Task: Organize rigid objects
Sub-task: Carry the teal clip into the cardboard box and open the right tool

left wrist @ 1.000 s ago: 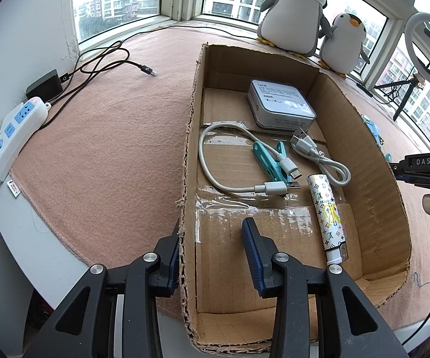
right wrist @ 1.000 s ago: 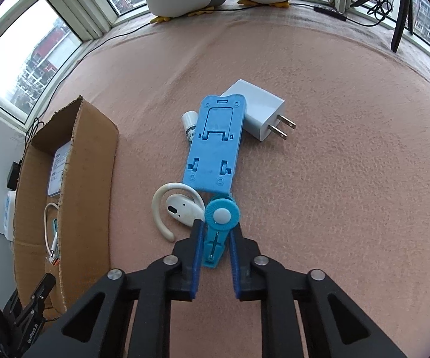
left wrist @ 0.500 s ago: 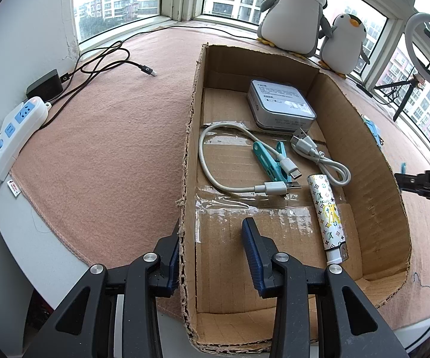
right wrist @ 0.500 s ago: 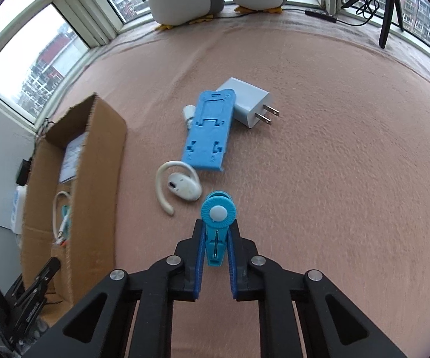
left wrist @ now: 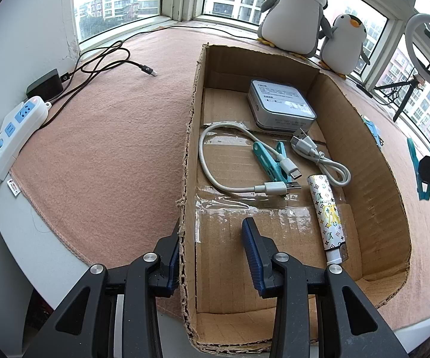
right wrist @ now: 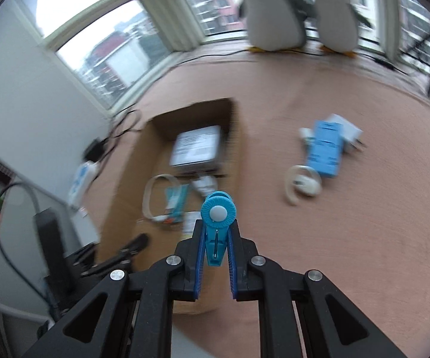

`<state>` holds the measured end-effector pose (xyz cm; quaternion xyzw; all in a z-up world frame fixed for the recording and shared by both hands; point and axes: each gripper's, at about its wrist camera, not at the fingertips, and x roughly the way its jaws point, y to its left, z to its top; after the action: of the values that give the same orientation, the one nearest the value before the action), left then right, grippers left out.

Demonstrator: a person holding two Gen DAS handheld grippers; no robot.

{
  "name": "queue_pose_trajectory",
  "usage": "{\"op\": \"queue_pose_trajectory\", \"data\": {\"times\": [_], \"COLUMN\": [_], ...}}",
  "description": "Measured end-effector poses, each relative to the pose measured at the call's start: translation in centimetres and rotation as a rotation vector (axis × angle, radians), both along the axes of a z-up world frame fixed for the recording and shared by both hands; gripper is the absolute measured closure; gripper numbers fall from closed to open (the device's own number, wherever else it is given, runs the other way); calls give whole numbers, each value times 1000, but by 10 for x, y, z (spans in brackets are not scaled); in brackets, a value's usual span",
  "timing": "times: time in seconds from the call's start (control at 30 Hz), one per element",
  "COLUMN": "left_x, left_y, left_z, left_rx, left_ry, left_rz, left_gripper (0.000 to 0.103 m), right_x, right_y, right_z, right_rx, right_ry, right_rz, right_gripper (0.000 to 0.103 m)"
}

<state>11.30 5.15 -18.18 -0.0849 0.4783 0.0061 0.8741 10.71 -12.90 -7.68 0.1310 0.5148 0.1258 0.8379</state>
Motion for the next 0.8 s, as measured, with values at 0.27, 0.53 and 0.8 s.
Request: {"op": "queue_pose_trajectory", "data": {"times": [0.27, 0.53, 0.8], "left_x": [0, 0, 0], "left_y": [0, 0, 0], "left_z": [0, 0, 0], "left_rx": [0, -1, 0], "left_ry": [-1, -1, -1], "left_rz": [-1, 0, 0], "left_gripper": [64, 64, 64], "right_x": [5, 14, 16], "right_y": [57, 76, 82], "right_z": [-11, -31, -45], "right_rx": [-26, -60, -68], "right_ry": [21, 59, 100], "right_rz": [130, 164, 174], "right_gripper": [91, 90, 90]}}
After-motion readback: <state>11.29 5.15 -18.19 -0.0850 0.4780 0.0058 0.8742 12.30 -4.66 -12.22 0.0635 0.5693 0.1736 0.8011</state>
